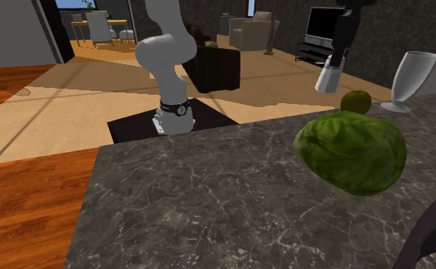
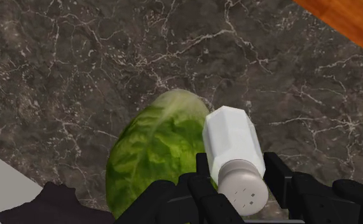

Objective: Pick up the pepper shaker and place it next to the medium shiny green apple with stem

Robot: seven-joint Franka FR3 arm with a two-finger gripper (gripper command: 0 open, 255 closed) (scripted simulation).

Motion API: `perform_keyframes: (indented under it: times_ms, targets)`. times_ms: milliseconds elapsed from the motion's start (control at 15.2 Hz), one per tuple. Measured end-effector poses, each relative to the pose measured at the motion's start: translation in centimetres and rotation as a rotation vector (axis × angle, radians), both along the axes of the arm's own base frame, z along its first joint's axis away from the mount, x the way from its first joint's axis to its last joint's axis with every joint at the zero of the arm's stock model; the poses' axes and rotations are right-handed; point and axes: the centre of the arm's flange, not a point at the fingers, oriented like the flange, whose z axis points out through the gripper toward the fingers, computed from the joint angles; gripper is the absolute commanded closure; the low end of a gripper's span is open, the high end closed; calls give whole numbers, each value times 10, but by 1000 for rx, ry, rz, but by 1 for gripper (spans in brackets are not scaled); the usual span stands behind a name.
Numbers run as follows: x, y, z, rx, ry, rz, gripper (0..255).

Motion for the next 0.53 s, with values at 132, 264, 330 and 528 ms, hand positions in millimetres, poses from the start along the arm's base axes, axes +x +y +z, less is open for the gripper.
perform_keyframes:
  times_ms: [132, 264, 330, 528]
  targets:
    - [-4, 27, -2, 0, 0, 0, 255]
    - [-3, 54, 1, 0, 0, 0, 255]
    - [-3, 66, 1, 0, 0, 0, 255]
    - [-7, 106, 0, 0, 0, 1, 255]
